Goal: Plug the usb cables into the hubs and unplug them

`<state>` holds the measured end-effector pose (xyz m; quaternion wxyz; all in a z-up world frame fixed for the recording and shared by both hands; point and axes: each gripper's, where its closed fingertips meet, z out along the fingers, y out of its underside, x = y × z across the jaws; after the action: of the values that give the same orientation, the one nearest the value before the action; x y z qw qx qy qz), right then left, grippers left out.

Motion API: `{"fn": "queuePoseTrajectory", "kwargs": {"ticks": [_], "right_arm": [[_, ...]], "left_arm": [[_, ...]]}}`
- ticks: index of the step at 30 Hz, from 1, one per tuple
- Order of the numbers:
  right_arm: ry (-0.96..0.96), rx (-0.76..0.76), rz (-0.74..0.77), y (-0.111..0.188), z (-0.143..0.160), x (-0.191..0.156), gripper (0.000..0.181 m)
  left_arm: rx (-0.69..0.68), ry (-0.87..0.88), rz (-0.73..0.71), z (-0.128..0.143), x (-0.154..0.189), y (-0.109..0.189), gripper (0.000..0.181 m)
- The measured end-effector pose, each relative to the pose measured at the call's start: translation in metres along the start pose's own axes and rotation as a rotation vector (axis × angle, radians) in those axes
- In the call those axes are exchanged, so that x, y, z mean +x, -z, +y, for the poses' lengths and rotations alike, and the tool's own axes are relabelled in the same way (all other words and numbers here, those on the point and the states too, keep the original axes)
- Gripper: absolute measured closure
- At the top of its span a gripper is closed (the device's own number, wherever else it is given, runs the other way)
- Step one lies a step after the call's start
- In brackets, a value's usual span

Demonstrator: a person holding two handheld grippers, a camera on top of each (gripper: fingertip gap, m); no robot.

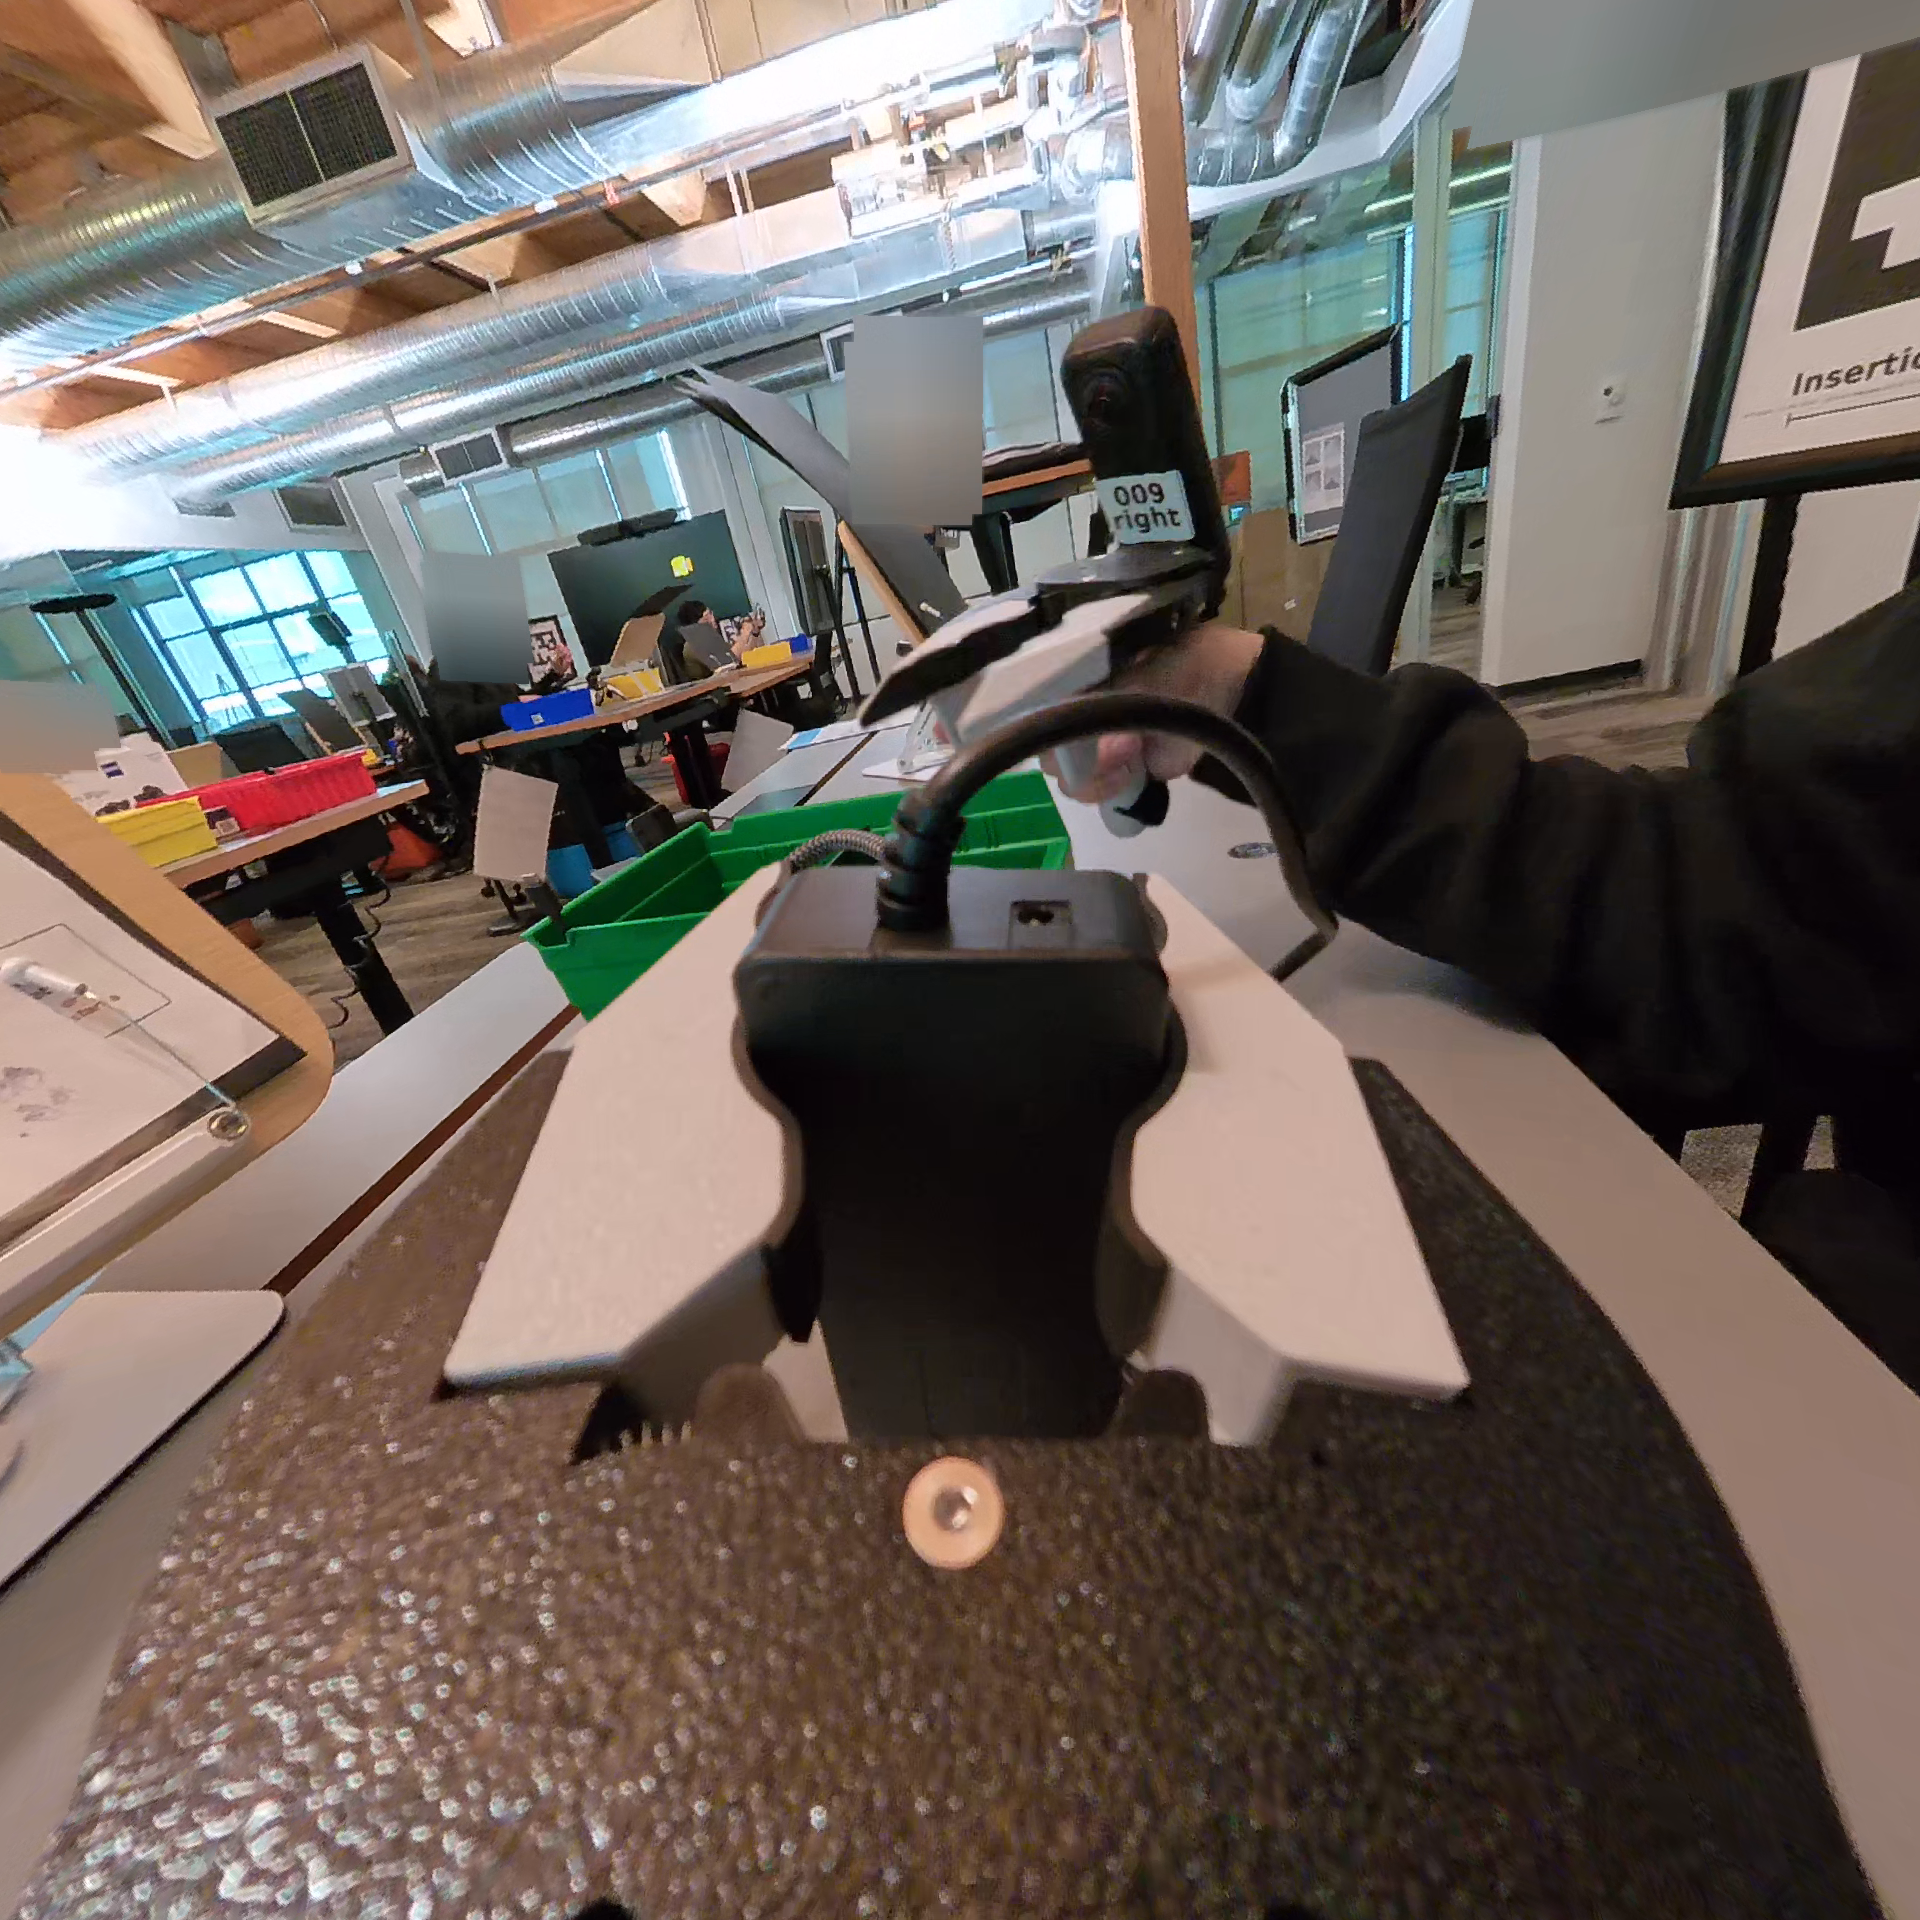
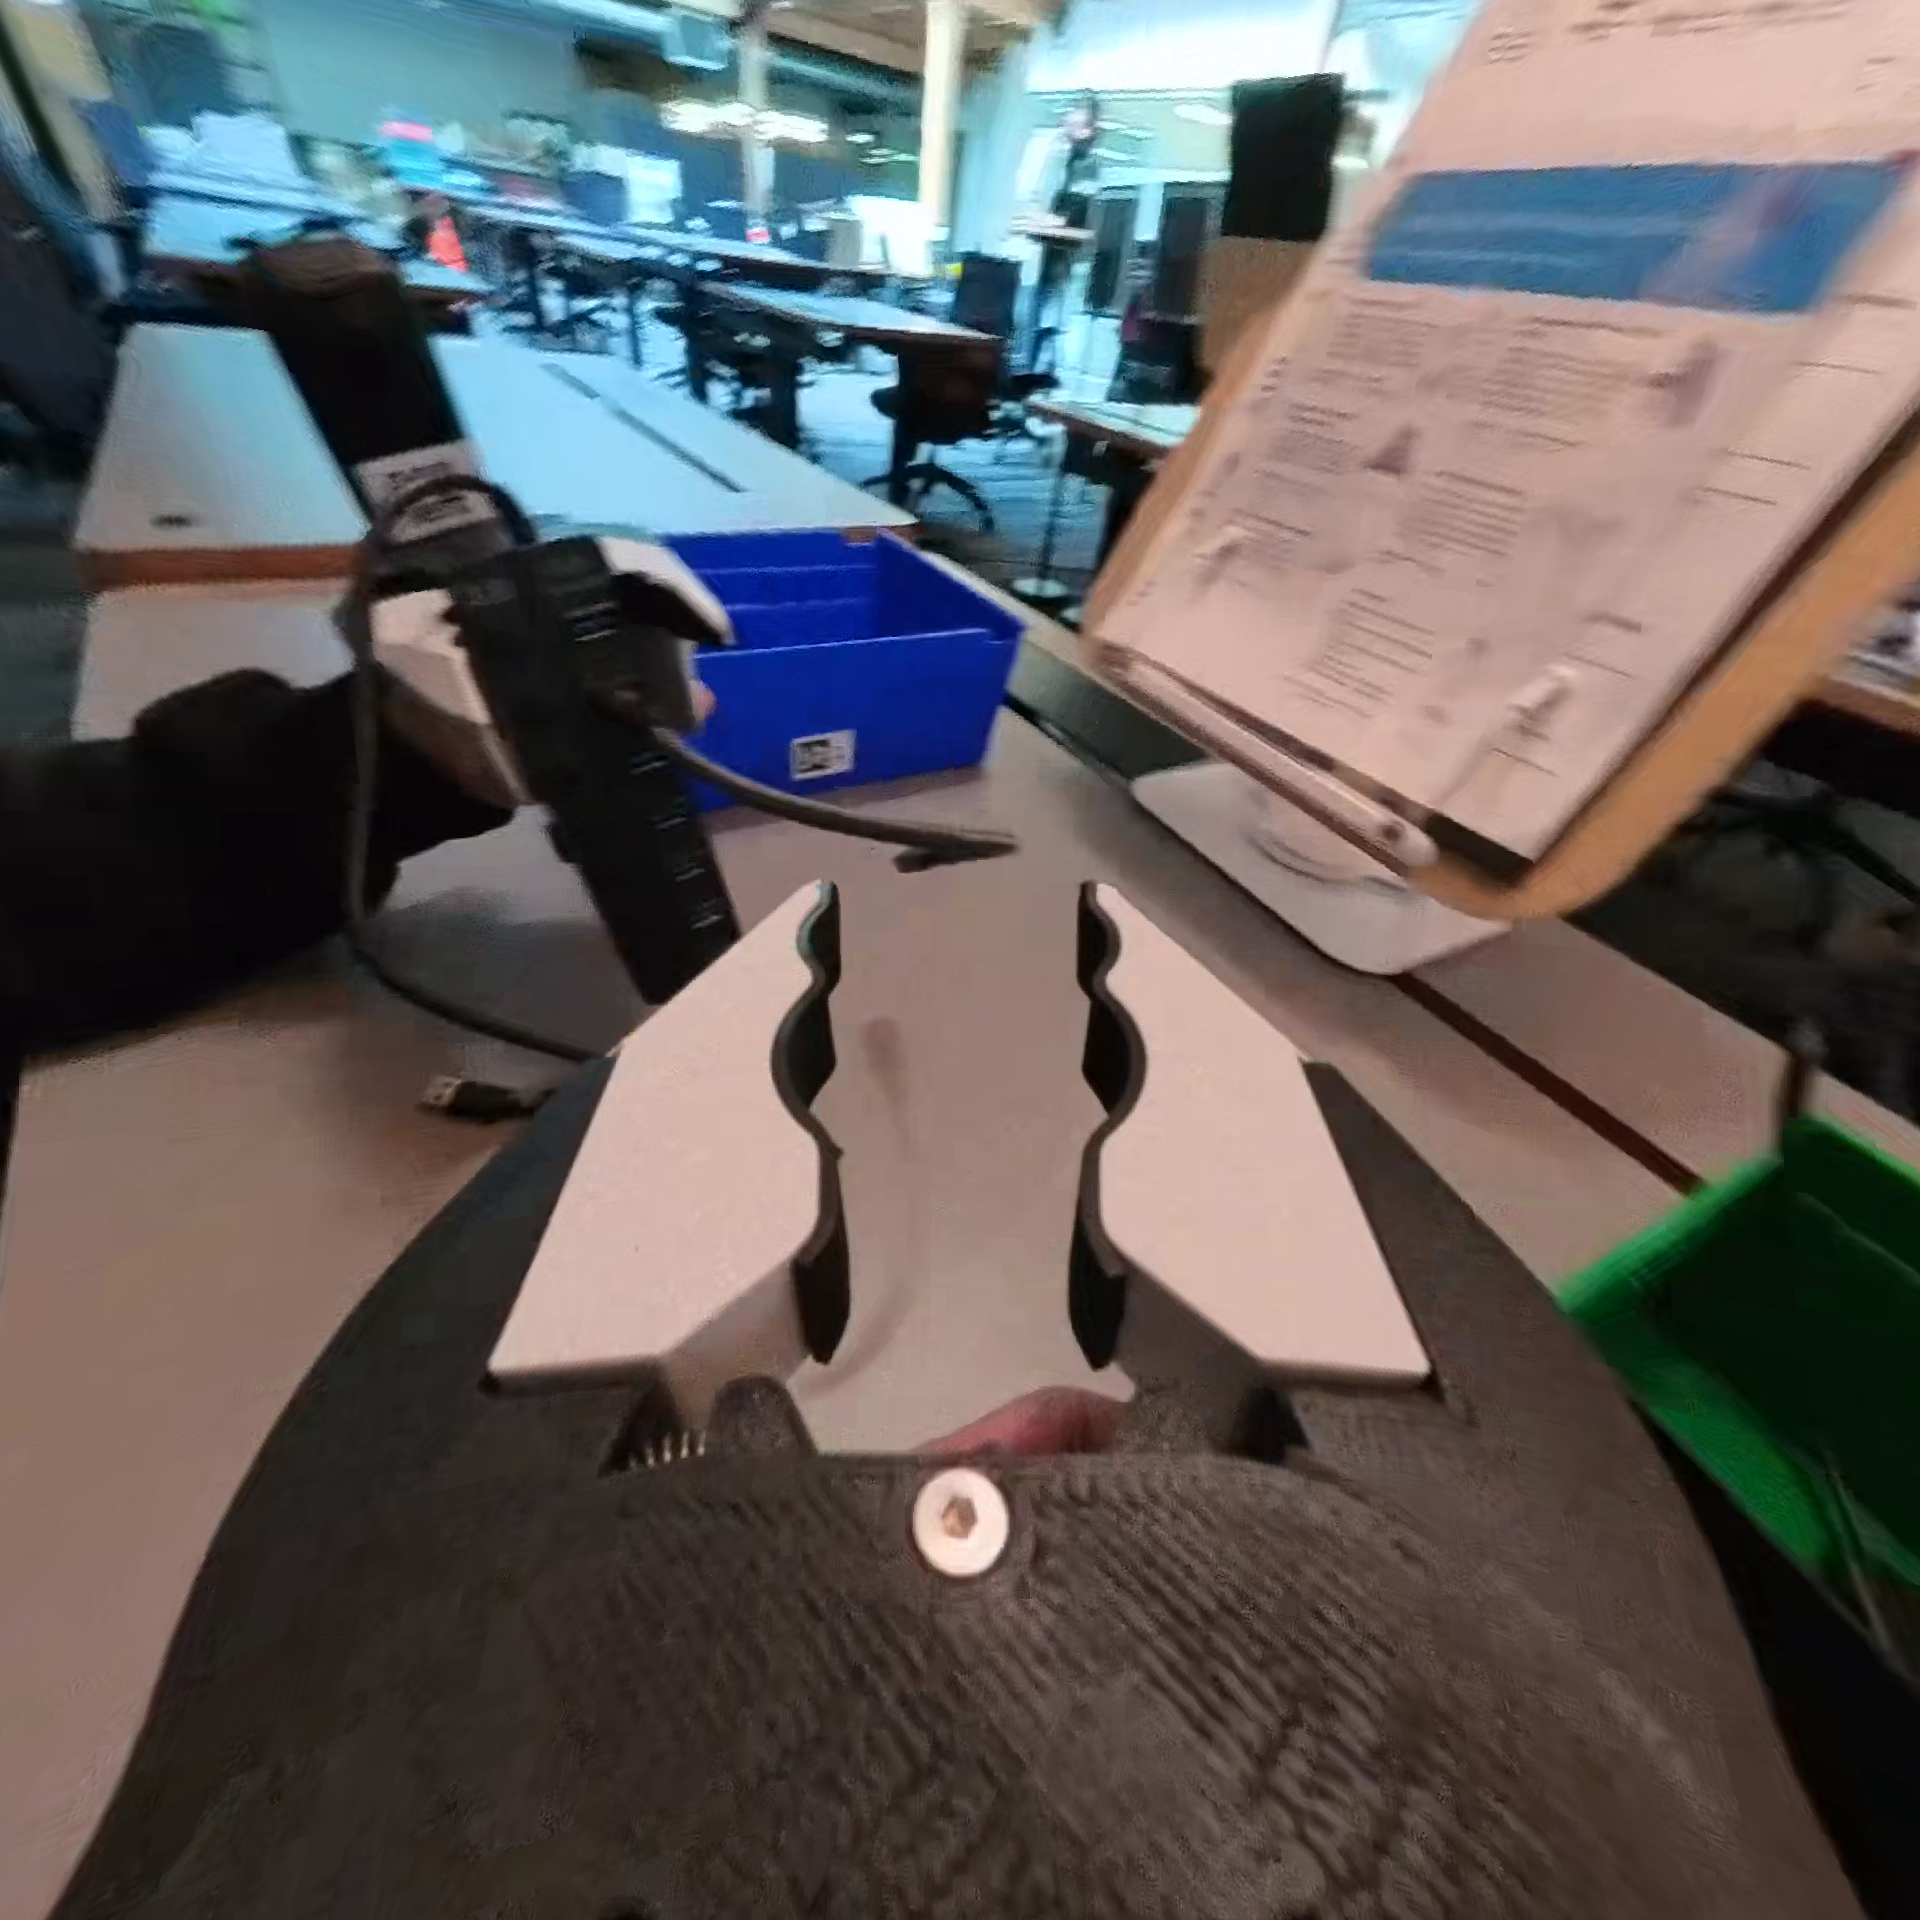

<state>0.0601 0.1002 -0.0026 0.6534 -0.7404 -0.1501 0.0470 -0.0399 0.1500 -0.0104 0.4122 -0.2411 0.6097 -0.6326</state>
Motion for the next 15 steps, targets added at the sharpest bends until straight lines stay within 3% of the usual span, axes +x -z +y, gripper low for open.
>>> {"fn": "queuePoseTrajectory", "kwargs": {"ticks": [4, 7, 15], "right_arm": [[0.208, -0.038, -0.128, -0.057, -0.005, -0.065, 0.141], [0.245, -0.056, -0.125, -0.082, -0.004, -0.086, 0.147], [0.193, -0.09, -0.266, -0.088, 0.015, -0.102, 0.165]], "left_arm": [[-0.003, -0.015, 0.008, 0.0, 0.002, 0.0, 0.121], [-0.016, -0.04, 0.023, 0.002, 0.005, -0.001, 0.121], [-0.068, -0.069, 0.101, 0.012, 0.021, -0.007, 0.121]]}}
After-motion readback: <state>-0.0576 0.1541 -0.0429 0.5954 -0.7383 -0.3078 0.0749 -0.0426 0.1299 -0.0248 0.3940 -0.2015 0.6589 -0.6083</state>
